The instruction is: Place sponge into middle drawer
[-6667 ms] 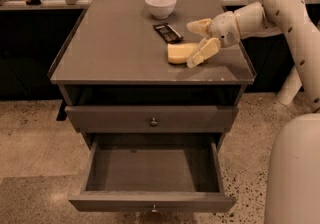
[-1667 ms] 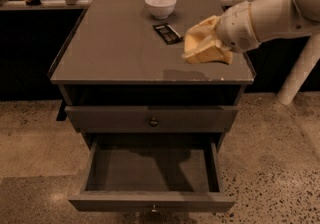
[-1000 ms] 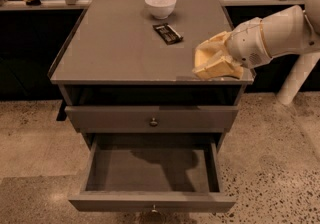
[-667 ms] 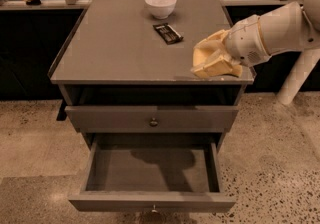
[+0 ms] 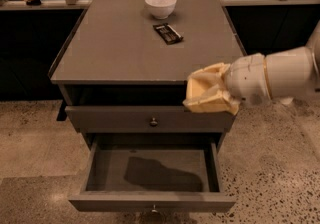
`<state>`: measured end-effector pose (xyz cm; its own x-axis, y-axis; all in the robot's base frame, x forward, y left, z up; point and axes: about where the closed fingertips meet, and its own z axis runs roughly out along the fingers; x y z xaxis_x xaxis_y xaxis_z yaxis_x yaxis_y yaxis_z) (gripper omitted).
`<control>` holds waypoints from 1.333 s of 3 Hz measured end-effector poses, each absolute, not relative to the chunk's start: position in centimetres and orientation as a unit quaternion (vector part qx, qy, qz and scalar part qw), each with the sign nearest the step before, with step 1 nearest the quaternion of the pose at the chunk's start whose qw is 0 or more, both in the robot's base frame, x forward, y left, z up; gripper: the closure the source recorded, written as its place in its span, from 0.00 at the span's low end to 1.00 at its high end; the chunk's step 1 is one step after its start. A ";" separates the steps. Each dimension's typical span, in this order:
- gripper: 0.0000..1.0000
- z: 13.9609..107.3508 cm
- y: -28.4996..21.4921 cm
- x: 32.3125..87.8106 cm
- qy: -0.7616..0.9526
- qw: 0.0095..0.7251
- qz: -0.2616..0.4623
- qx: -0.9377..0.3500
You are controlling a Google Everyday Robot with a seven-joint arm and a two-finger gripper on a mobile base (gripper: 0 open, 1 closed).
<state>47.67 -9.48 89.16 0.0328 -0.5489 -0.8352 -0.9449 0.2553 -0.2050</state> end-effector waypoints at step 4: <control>1.00 80.6 -1.9 46.2 0.690 0.431 0.274 -0.512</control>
Offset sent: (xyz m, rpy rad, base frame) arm -0.0027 0.1307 -0.1418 0.1771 0.2367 -0.0636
